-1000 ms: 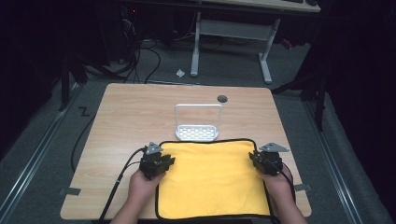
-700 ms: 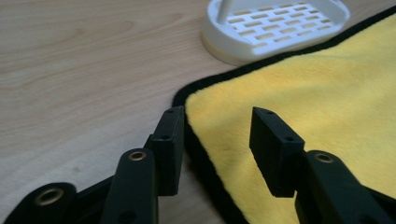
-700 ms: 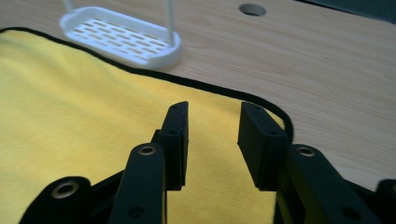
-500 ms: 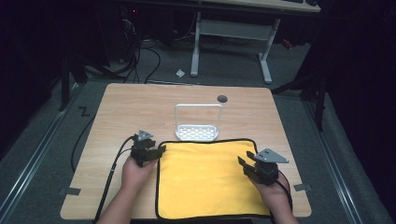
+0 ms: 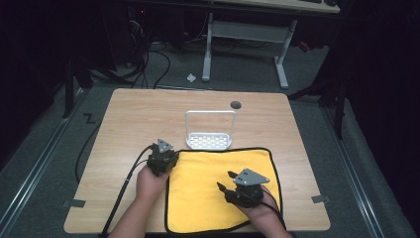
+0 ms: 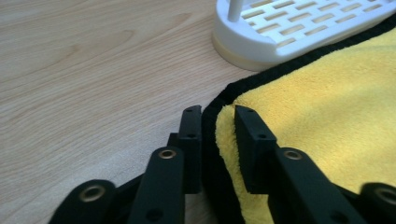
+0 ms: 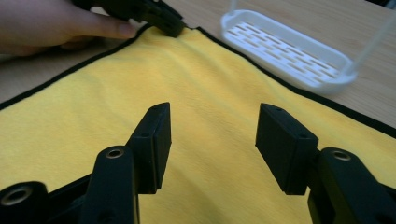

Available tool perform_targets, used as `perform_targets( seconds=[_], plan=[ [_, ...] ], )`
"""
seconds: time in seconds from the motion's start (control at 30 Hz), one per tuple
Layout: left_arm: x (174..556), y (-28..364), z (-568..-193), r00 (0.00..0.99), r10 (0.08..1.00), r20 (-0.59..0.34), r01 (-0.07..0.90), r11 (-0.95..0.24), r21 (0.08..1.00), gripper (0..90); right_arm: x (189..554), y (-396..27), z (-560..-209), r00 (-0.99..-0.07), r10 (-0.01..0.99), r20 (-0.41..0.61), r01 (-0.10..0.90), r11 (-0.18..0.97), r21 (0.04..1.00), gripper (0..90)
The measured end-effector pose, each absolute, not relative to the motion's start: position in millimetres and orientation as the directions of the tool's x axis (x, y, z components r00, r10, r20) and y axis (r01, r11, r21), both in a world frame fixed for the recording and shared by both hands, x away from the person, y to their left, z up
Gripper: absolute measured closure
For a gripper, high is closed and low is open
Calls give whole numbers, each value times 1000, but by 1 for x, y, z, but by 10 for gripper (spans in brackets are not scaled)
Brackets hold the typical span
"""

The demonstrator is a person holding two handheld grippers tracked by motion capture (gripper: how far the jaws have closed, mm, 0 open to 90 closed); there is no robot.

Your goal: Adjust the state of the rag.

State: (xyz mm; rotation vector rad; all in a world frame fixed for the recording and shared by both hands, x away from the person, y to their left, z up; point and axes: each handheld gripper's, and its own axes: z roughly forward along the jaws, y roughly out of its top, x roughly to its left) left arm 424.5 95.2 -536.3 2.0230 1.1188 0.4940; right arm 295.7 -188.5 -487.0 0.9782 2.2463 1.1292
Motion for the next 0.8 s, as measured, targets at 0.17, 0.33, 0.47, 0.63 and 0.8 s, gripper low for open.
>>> perform_targets(
  seconds=[0.17,0.33,0.47,0.63,0.8],
  plan=[
    [430,108,-538,546,821,-164,594,-242,767,799,290,-163,-490,-692,715,-99,369,469,803,456],
    [431,116,-538,533,809,-248,618,-172,767,800,282,-151,-486,-700,703,-129,353,496,793,458],
    [431,117,-538,536,806,-253,615,-167,771,799,278,-150,-478,-697,707,-122,348,482,804,458],
    [431,119,-539,531,806,-261,619,-158,770,798,276,-129,-486,-729,678,-98,358,499,789,447],
    [431,120,-539,525,807,-269,627,-153,764,795,271,-96,-499,-774,627,-85,349,535,769,445]
  ],
)
